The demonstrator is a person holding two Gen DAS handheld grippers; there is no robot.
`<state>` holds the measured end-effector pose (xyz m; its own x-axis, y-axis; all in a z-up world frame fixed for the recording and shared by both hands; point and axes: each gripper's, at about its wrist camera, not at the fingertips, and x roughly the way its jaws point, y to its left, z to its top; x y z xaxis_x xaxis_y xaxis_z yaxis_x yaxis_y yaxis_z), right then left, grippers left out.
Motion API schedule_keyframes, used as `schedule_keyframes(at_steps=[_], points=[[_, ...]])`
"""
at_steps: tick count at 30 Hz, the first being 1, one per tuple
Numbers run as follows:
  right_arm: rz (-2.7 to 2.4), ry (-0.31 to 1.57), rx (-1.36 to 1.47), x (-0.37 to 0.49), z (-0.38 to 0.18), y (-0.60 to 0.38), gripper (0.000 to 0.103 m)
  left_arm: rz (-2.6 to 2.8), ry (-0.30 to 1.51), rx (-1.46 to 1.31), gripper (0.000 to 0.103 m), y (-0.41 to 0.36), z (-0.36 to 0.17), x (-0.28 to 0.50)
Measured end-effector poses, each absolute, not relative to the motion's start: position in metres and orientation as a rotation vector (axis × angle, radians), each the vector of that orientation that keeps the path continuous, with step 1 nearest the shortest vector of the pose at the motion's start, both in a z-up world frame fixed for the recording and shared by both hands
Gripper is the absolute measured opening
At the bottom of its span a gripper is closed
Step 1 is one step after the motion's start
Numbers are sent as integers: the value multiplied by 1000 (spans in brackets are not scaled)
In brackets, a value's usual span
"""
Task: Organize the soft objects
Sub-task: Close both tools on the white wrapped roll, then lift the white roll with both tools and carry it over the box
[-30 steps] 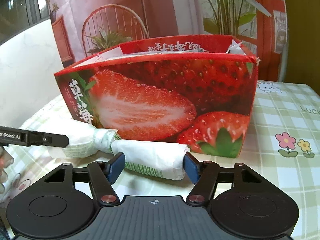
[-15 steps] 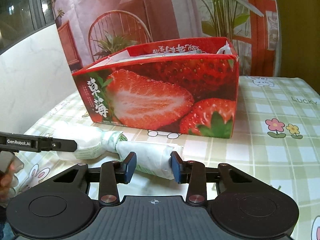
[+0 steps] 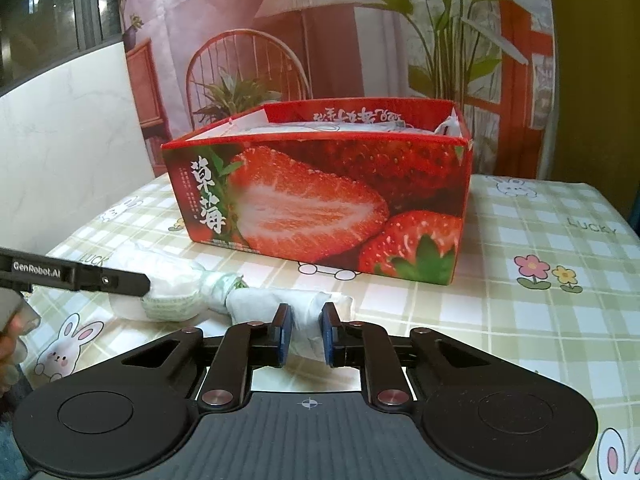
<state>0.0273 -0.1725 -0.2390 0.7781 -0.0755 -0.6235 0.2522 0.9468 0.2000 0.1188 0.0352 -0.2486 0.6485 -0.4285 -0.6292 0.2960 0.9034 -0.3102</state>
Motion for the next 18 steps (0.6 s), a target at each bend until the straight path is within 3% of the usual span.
schedule_keyframes(at_steps=[6,18], points=[[-202,641,298,21,-237,-176,14,-411,742,-213,23,39,-246,117],[-208,542,279,18,-211,-185,12,-462,622,-204,22,43,-207,121]])
